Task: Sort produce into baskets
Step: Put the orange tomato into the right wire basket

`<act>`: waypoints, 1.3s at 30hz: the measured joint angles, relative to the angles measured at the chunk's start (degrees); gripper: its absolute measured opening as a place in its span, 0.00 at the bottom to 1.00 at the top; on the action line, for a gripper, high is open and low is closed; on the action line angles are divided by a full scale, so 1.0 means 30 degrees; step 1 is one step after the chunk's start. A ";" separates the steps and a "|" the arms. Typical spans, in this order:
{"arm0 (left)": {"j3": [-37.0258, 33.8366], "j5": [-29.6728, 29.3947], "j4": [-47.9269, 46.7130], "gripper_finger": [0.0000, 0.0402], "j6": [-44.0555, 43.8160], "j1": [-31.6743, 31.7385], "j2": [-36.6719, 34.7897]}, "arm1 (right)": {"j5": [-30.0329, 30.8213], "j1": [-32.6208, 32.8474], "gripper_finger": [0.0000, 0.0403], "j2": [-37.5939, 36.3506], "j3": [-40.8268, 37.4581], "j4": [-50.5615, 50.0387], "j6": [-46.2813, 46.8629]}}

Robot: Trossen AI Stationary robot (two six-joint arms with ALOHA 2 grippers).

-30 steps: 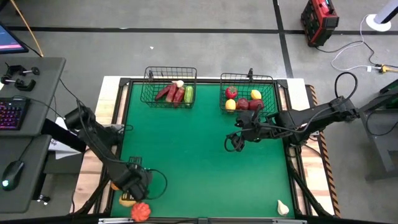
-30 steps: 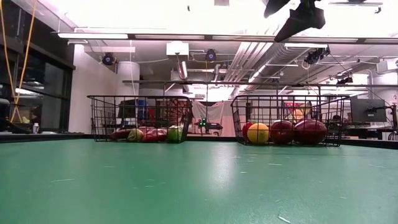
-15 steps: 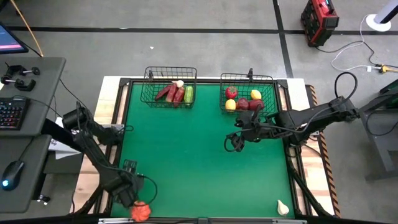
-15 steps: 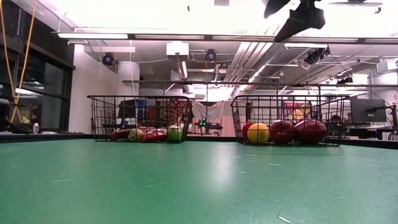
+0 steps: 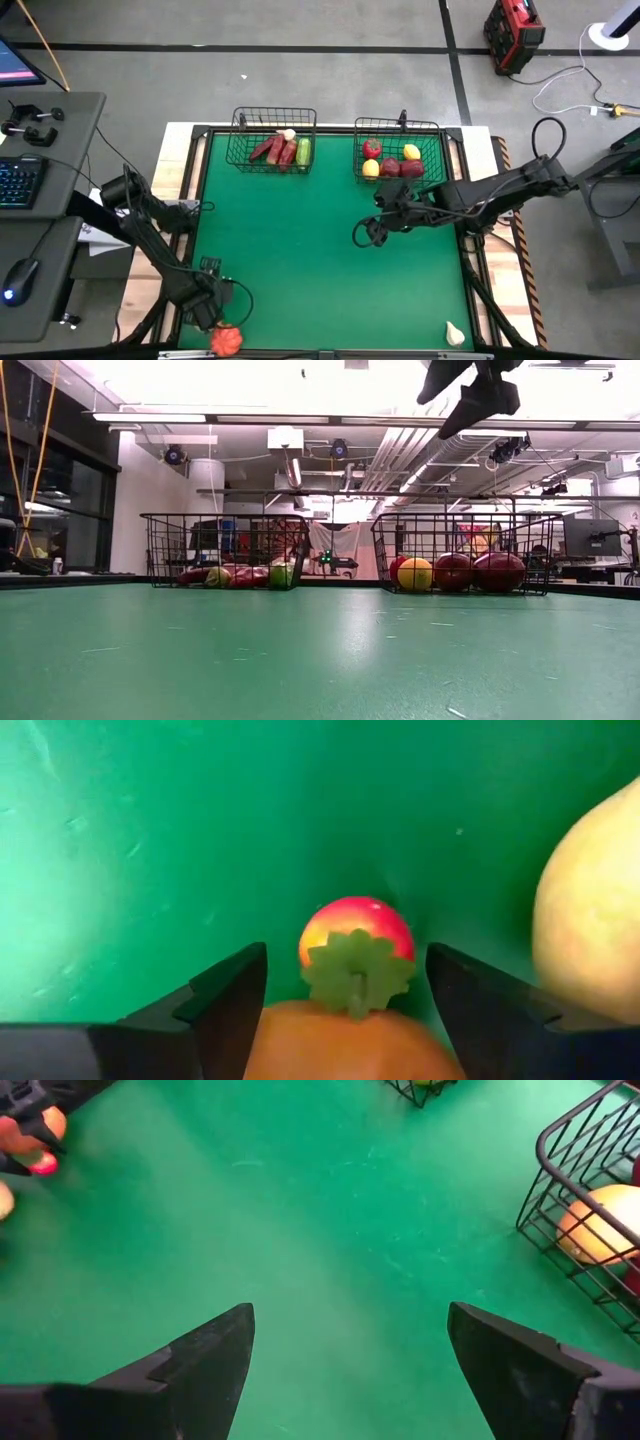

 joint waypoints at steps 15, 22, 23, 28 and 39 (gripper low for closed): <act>-0.0739 0.0000 0.1706 0.22 -0.1535 0.0124 -0.0470 | -0.0520 0.0000 0.81 0.0556 0.0000 0.0255 -0.0104; -0.0729 -0.0748 0.0514 0.22 -0.1382 0.1470 -0.3786 | -0.0508 0.0000 0.81 -0.0180 0.0000 0.1023 -0.0573; -0.0724 -0.1259 0.0470 0.22 -0.1345 0.1884 -0.4528 | -0.0487 0.0000 0.81 -0.0437 0.0000 0.1394 -0.0632; -0.0596 -0.4852 0.1713 0.23 0.0828 0.5682 -0.7838 | 0.1142 0.0000 0.81 -0.2113 0.0000 0.5085 -0.1801; -0.0403 -0.4924 1.9713 0.24 1.1094 1.7683 -0.4901 | 0.7006 -0.0007 0.81 -0.3516 0.0000 1.3179 -0.7746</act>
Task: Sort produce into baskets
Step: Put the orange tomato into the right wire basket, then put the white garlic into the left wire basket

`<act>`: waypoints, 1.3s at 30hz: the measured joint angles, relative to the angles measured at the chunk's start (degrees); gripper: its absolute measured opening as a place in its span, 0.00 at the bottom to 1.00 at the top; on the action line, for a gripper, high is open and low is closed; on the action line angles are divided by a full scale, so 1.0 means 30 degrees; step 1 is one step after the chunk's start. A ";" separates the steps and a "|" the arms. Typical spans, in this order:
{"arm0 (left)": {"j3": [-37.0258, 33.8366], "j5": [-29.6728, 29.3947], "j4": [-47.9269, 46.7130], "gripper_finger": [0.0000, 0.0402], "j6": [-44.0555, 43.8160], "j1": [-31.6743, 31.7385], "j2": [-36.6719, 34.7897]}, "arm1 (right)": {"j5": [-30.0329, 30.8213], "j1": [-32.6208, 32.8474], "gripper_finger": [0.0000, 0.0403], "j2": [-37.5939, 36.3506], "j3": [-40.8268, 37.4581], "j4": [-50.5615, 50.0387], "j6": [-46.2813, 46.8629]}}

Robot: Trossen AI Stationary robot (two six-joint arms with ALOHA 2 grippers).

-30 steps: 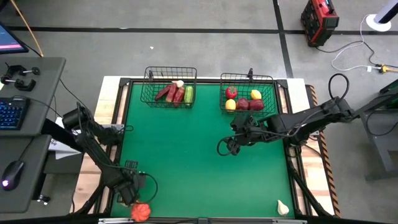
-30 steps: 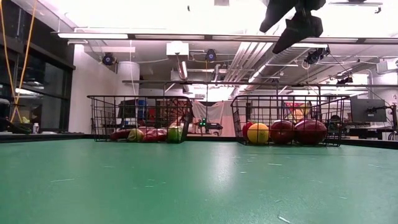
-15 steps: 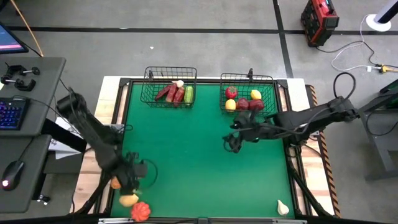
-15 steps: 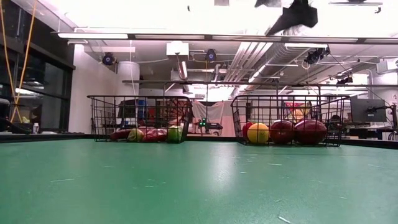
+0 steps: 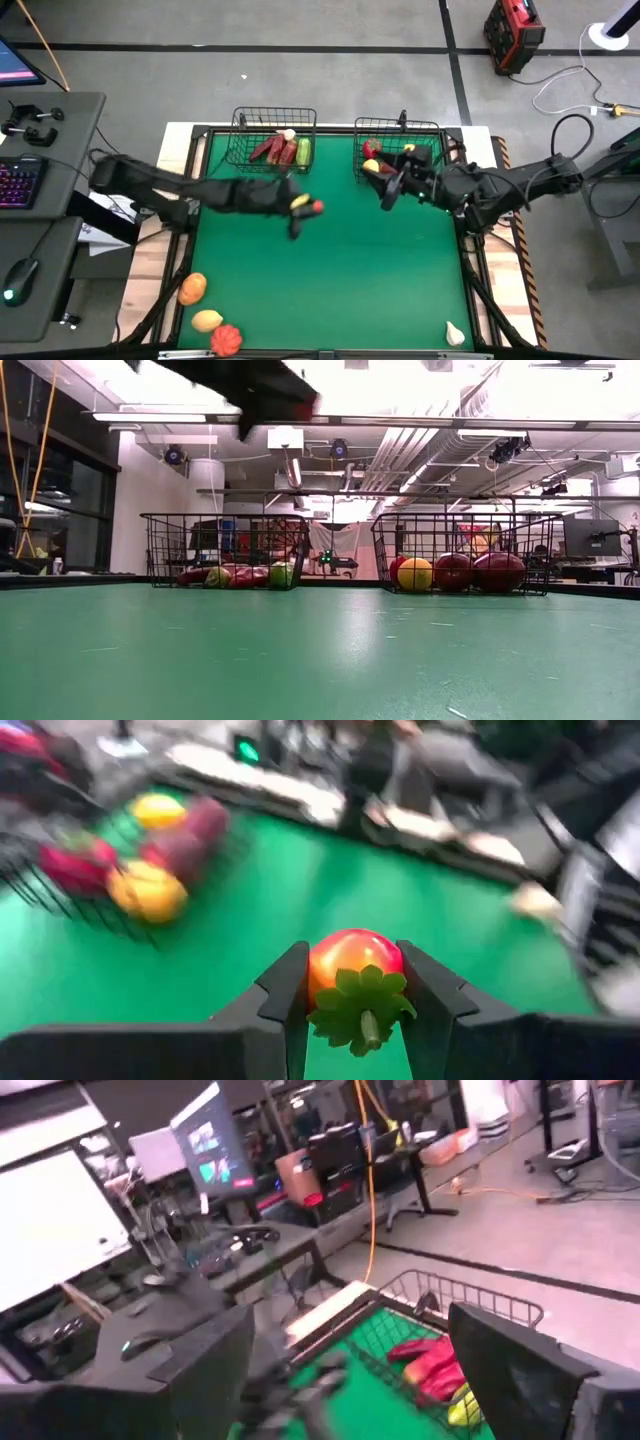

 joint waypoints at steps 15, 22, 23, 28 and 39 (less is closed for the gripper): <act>1.2898 0.2895 0.0939 0.33 -0.0579 0.6930 1.2936 | 0.2774 -0.0007 0.81 0.0007 0.0000 0.0345 0.0163; 1.6933 0.2867 -0.2748 0.37 -0.2348 0.7600 1.5151 | 0.2810 -0.0007 0.81 0.0007 0.0000 0.0286 0.0235; 1.6946 0.2869 -0.2878 0.37 -0.2347 0.7586 1.5164 | 0.2808 -0.0007 0.81 0.0007 0.0000 0.0282 0.0232; 1.6939 0.2877 -0.2985 0.38 -0.2252 0.7577 1.5127 | 0.2798 -0.0007 0.81 0.0007 0.0000 0.0205 0.0239; 1.6931 0.2818 -0.3391 0.53 -0.1785 0.7584 1.5149 | 0.2628 -0.0007 0.81 0.0007 0.0000 -0.0043 0.0247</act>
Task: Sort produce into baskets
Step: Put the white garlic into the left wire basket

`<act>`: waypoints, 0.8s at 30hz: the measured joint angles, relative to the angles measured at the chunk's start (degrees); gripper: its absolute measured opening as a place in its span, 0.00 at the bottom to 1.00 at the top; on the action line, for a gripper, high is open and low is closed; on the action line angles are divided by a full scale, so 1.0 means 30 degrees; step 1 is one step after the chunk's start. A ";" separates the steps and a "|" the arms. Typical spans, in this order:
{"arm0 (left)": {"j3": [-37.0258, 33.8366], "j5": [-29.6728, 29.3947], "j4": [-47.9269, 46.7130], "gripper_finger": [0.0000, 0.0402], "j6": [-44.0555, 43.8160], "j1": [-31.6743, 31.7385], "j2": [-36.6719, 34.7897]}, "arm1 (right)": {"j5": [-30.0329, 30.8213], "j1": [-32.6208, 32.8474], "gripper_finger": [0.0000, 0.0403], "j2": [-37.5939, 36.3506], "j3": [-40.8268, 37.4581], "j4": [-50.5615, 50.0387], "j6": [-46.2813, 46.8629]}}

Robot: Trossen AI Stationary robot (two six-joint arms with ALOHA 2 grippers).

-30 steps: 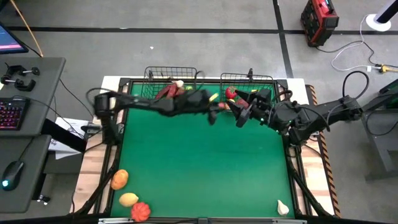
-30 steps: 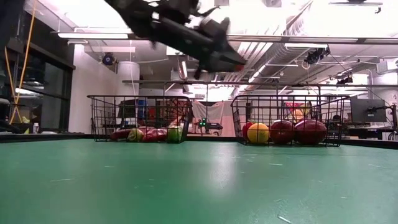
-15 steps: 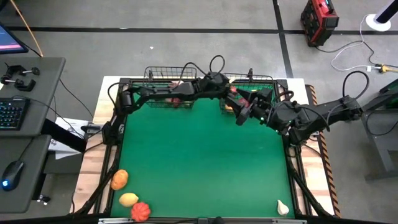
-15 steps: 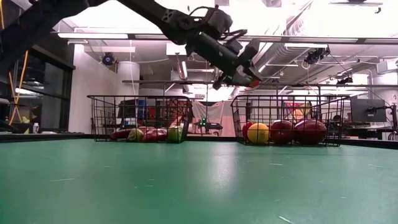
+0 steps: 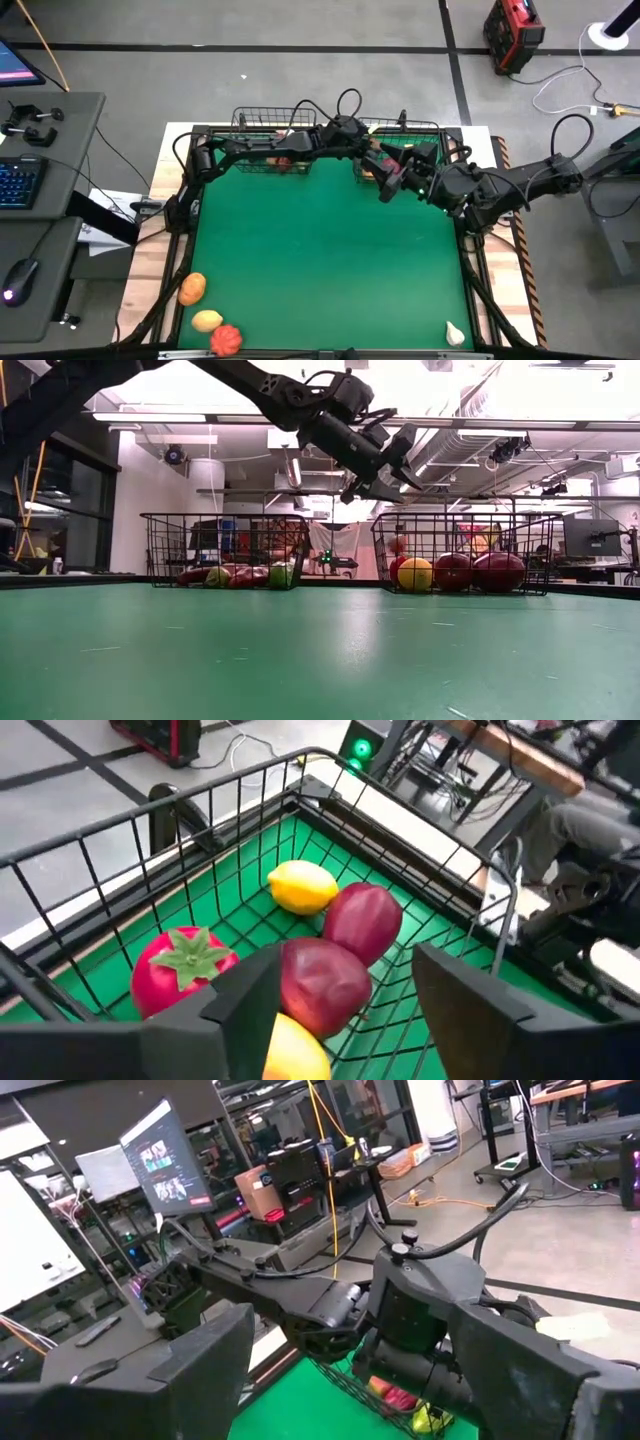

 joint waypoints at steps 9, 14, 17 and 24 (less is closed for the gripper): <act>-0.0007 0.4770 -0.5817 0.60 0.1975 -0.0356 -0.1070 | -0.0337 0.0687 0.81 0.0000 0.0000 -0.0708 0.0012; -0.0320 0.5224 -0.9796 0.60 0.4676 -0.2216 -0.2141 | -0.1148 0.1718 0.81 0.0000 0.0000 -0.2526 0.1120; -0.1738 0.4924 -0.9497 0.60 0.5617 -0.3632 -0.3553 | -0.1163 0.2434 0.81 0.0000 0.0000 -0.4074 0.2347; -0.9607 0.1843 -0.4751 0.60 0.3743 -0.7182 -0.9128 | -0.4815 0.4891 0.81 0.0040 0.0000 -0.8996 0.7956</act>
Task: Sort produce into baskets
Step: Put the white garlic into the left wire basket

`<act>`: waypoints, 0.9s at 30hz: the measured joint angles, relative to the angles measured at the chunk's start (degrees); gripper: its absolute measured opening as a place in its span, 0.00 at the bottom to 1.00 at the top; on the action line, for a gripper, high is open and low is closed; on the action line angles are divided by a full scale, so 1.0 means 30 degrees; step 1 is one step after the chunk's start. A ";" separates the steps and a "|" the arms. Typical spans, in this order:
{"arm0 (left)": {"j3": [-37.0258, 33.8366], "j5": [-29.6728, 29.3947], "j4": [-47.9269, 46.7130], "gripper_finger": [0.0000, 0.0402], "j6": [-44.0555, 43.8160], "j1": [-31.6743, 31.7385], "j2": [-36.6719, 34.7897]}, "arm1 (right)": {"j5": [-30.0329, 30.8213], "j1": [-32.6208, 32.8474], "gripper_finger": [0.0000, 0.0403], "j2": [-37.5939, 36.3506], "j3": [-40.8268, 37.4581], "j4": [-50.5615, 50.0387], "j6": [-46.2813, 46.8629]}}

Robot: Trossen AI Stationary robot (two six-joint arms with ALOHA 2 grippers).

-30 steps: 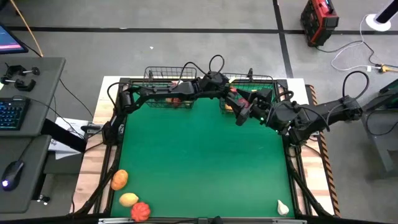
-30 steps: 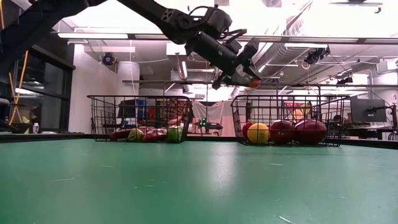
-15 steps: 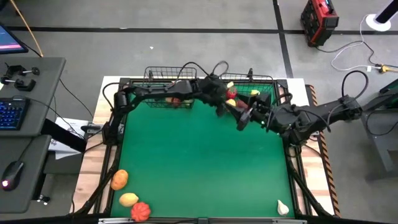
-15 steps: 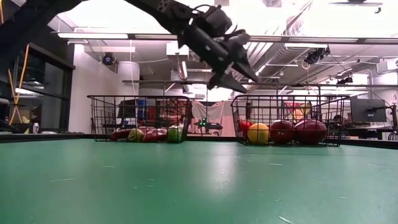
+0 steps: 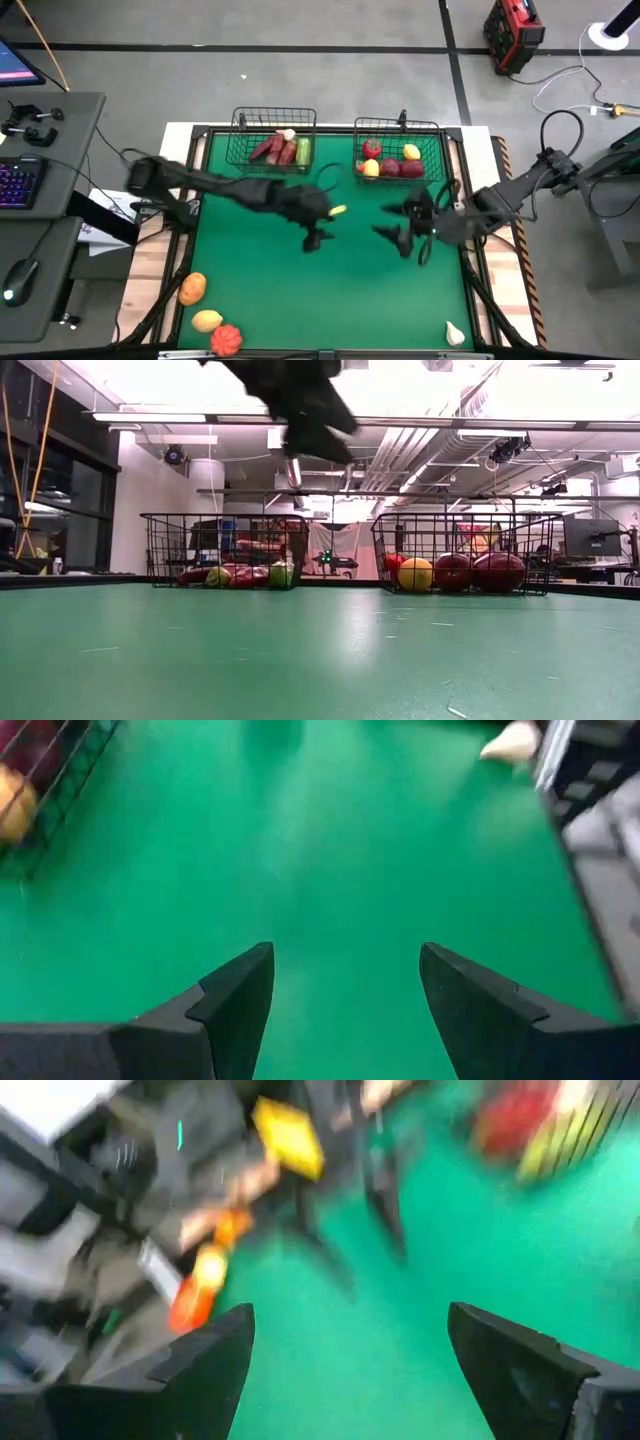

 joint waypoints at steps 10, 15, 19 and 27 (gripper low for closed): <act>-0.7963 -0.1598 0.3264 0.60 -0.8666 -0.3190 -0.6460 | -1.1946 0.3595 0.81 0.4030 0.0007 -0.7515 1.0937; -0.8738 -0.1916 0.3337 0.60 -0.9528 -0.3557 -0.7046 | -2.1070 0.4814 0.81 0.7689 -0.0259 -0.7581 1.2918; -0.8884 -0.1952 0.3358 0.60 -0.9553 -0.3535 -0.6820 | -2.5550 0.6024 0.81 1.0413 -0.1386 -0.4208 1.4091; -0.8876 -0.1945 0.3637 0.60 -0.9075 -0.3535 -0.6828 | -2.7531 0.7277 0.81 1.3116 -0.2273 -0.2789 1.6512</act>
